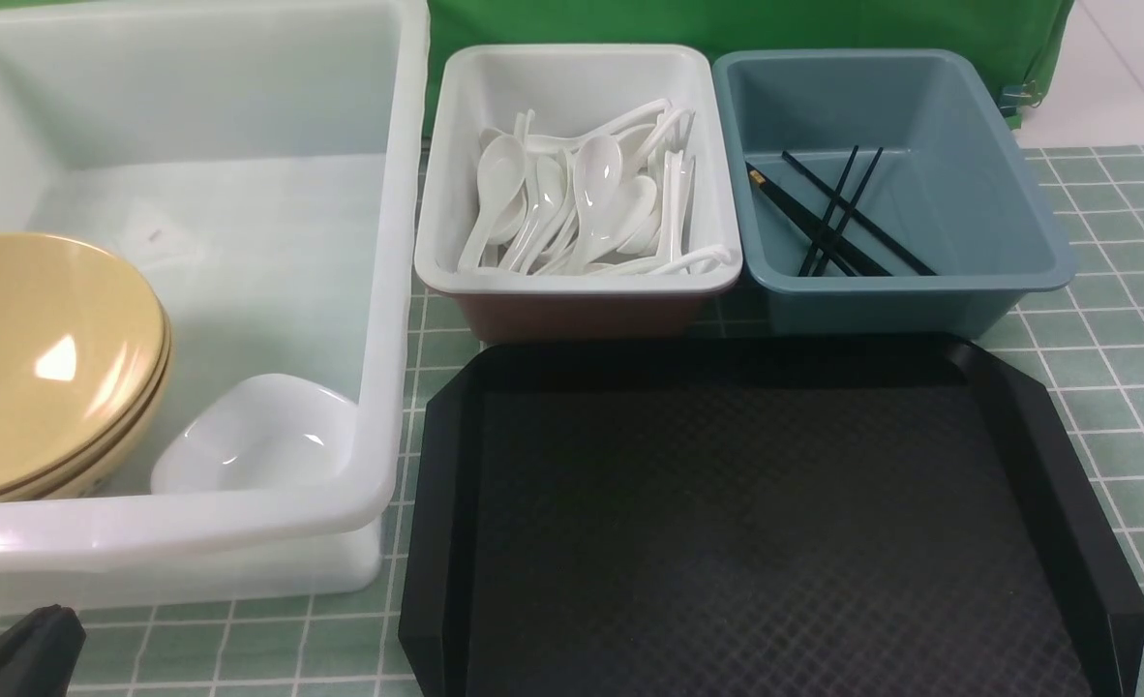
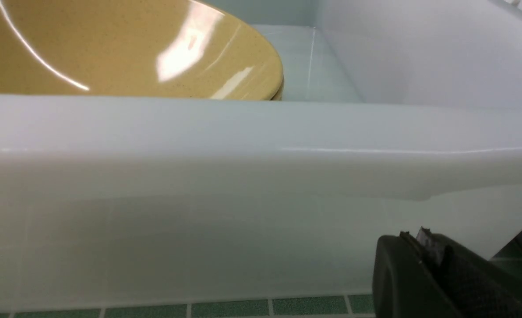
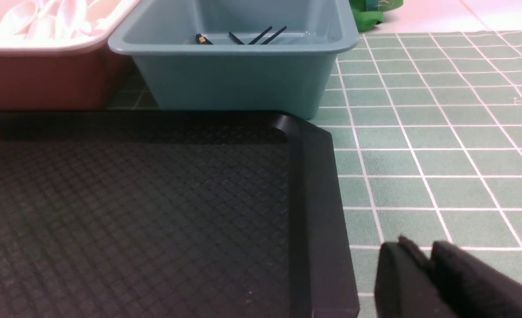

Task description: On blue table put chopsticks spoon bowls plates into blue grey white boxes.

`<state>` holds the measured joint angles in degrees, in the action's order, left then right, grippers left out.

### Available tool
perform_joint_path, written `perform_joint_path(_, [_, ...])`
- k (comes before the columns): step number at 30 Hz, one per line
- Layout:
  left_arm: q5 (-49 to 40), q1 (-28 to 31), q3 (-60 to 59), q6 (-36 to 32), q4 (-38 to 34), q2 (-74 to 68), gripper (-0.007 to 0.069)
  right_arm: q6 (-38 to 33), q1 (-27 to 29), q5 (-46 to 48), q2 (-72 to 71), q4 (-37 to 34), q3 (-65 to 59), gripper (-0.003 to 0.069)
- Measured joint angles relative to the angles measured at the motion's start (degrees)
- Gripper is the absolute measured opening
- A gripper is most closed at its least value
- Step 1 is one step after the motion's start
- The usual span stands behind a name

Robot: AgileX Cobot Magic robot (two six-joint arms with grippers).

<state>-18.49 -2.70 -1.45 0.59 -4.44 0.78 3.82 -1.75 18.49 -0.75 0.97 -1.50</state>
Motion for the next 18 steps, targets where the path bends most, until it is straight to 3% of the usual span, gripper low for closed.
perform_joint_path(18, [0.00,0.00,0.00,0.21,0.00,0.00,0.0004,0.00,0.00,0.00,0.00,0.00,0.00,0.0150])
